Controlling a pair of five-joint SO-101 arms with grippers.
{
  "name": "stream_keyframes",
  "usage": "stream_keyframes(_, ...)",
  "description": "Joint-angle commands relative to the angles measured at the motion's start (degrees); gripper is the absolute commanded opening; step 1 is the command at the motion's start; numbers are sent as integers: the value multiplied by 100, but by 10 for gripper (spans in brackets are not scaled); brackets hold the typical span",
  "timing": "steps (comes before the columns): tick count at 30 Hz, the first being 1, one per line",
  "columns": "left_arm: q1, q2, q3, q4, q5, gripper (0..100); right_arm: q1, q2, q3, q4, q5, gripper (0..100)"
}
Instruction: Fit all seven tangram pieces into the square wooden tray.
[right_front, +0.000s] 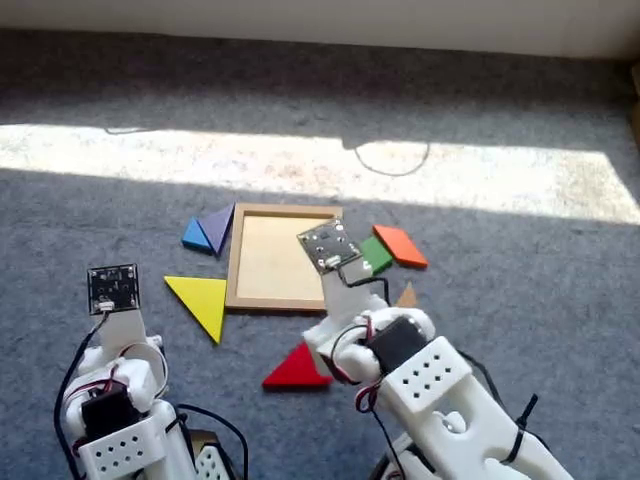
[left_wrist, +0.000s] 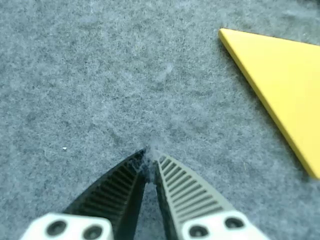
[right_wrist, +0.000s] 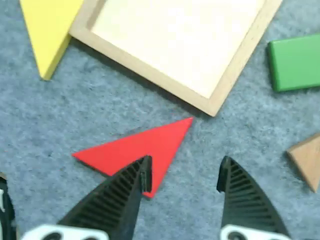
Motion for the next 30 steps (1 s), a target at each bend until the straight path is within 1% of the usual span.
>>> stream_keyframes(1,-57,-180,119,44,9,6,-989,4,-57,57,-976,220)
stream_keyframes(4,-57,-180,119,44,9,6,-1481,435,-84,48,-1363,220)
stream_keyframes(7,-57,-180,119,44,9,6,-1736,892,-40,-251,-1477,220)
stream_keyframes(12,-57,-180,119,44,9,6,-1771,1745,127,-1112,-1424,217)
stream_keyframes(15,-57,-180,119,44,9,6,-1745,2176,295,-1376,-1002,217)
stream_keyframes(18,-57,-180,119,44,9,6,-1367,2440,303,-1411,-835,217)
stream_keyframes(24,-57,-180,119,44,9,6,13,2519,312,-1429,-299,217)
stream_keyframes(30,-57,-180,119,44,9,6,1130,2510,295,-1429,0,217)
